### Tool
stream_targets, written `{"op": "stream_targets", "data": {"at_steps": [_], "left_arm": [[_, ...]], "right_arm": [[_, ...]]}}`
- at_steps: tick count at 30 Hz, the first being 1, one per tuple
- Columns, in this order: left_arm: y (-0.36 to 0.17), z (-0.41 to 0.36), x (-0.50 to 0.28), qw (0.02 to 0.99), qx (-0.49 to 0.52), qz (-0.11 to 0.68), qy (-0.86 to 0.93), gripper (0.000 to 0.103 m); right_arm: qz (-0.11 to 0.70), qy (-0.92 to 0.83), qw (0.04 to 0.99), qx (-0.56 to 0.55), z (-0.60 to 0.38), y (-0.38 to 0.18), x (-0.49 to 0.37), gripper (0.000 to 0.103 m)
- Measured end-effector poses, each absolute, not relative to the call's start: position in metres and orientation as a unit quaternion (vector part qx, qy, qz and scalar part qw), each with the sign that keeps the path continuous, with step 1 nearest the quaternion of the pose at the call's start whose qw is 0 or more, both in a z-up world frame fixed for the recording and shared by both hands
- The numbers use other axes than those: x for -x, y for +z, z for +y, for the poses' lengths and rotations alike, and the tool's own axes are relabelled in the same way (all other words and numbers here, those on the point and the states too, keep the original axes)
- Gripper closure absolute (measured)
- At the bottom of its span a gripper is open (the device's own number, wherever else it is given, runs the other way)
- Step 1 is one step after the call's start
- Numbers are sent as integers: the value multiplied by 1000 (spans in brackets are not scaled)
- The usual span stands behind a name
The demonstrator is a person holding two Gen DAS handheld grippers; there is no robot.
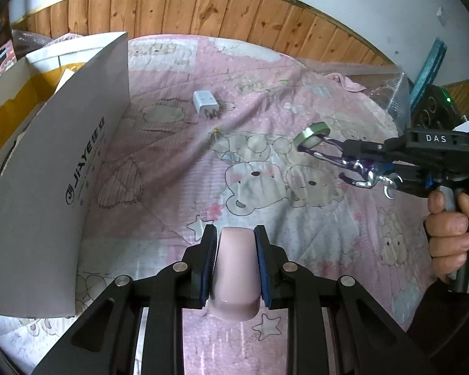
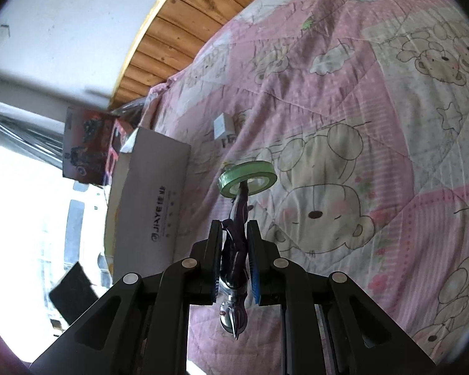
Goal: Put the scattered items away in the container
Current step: 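Lift the pink stapler and purple toy figure with both grippers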
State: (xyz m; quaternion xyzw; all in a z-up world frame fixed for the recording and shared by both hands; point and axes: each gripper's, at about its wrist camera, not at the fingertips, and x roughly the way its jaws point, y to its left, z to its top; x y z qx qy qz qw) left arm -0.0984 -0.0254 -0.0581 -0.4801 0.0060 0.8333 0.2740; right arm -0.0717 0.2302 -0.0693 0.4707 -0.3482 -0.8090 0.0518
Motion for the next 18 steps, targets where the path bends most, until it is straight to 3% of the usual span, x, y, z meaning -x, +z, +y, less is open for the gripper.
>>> {"op": "stream_targets", "data": {"at_steps": [1,5,10,18], "left_arm": [[-59,-24,98,273,482,8,832,78],[-69,-18,96,267,504,16,821,78],[-63,-14,86,286,498,20,818,78],[-52,-17,87,304,490,7,817,78]], "right_arm": [[-271,-826,-4,-493,223,-73,75,87],[-193,-820,-7,-539,205,-84,77,88],[-259,-804,4,-535,219,-86,69,88],[-281,-808,-38,-517,216,-72,39,88]]}}
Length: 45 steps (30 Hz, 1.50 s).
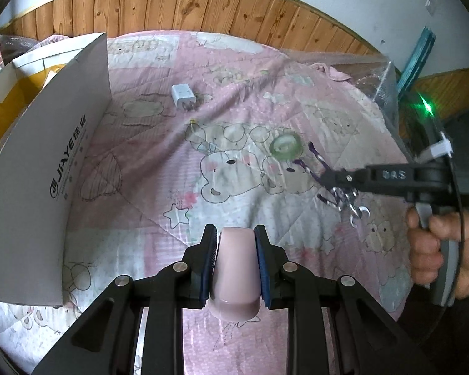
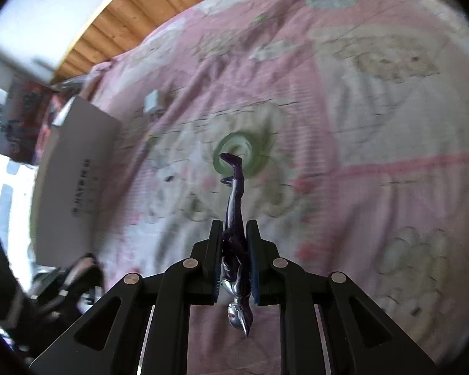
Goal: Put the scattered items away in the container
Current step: 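Lift the pink stapler and purple toy figure with both grippers, then carry the pink stapler and purple toy figure over the white box with both grippers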
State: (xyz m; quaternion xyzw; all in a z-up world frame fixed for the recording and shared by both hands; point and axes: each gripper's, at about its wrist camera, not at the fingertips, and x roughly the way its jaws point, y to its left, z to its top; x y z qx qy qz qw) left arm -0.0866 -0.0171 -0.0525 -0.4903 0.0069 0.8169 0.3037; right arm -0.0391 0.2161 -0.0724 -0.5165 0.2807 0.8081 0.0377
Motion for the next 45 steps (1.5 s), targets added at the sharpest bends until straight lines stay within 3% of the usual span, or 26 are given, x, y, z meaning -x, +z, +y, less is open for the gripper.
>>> {"op": "stream_targets", "data": {"at_steps": [23,45], "left_arm": [[-4,-61,61,280,454,18,846,78],[43,-118,58,280,414,-39,865,78]], "right_arm": [[264,834,-43,482,118,-12,17,88],[200,858,-117,459,31,56,28,87]]}}
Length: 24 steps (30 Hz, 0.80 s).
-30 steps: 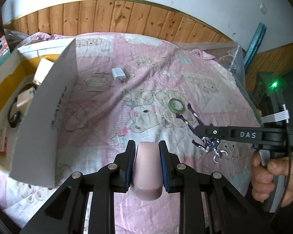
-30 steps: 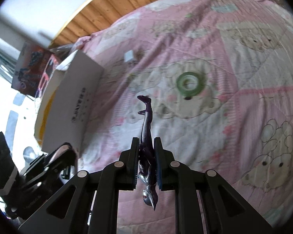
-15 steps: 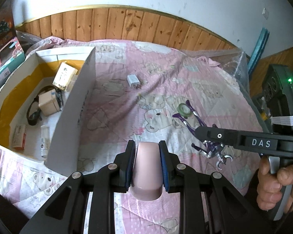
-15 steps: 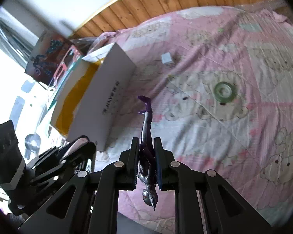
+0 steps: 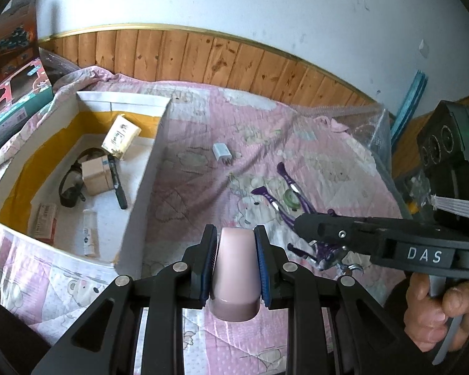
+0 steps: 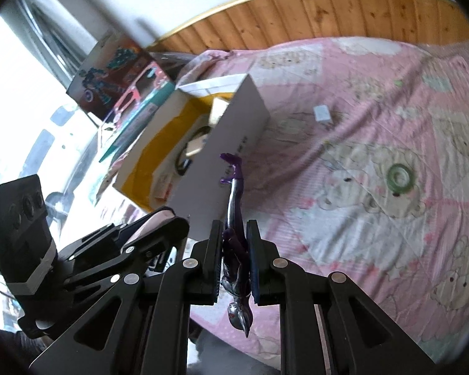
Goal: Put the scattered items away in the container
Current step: 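Carry the pink stapler and purple toy figure over the white box with both grippers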
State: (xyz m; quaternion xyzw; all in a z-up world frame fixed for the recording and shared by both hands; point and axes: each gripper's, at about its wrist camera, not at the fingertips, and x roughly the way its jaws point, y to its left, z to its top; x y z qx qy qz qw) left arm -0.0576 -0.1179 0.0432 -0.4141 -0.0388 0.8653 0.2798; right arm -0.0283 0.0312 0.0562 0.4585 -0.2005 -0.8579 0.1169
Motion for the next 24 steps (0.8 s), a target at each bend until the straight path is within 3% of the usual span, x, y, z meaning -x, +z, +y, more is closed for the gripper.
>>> {"op": "stream_targets", "data": {"at_steps": [24], "left_arm": [[90,-220,82,236,367,-124,891,78]], "right_arm": [[-132,-871,179,-439,-44,111,65,87]]}}
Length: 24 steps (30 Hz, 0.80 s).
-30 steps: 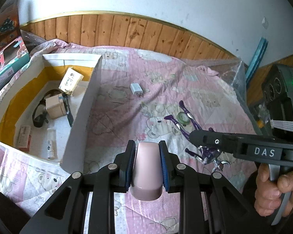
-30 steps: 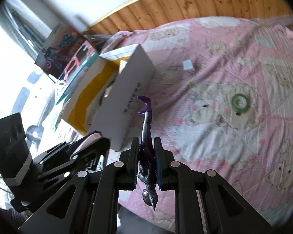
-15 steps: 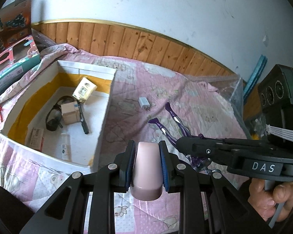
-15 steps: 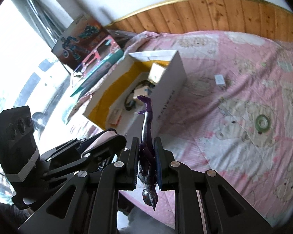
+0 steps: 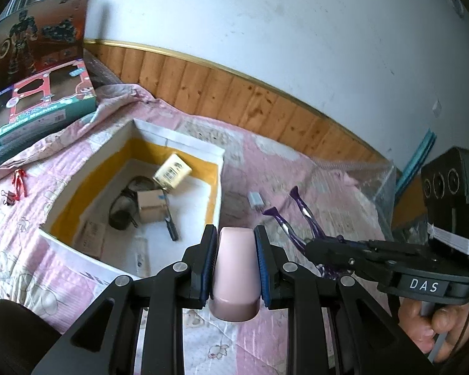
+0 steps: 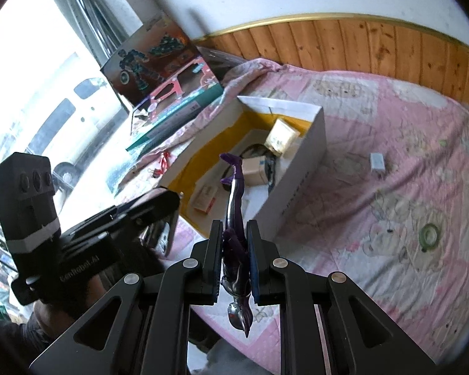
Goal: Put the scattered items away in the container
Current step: 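Carry the pink stapler and purple toy figure over the white box with both grippers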
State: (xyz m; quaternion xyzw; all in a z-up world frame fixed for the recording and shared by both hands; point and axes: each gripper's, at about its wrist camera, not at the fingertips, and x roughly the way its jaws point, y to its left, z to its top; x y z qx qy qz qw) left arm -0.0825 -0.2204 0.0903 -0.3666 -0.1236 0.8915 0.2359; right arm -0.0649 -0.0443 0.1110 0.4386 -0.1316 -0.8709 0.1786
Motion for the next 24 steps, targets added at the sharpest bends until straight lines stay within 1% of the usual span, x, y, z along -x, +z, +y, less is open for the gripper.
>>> {"op": "stream_targets", "data": {"at_steps": [11,24], "left_arm": [[100,-270,113,191,349,-148,906,78],[74,-280,161,168,380,-152,897,78]], "right_arm": [[-105,-870,202,-436,-70,125,100,87],[-92,-861,204,-456,-83,109,159,87]]}}
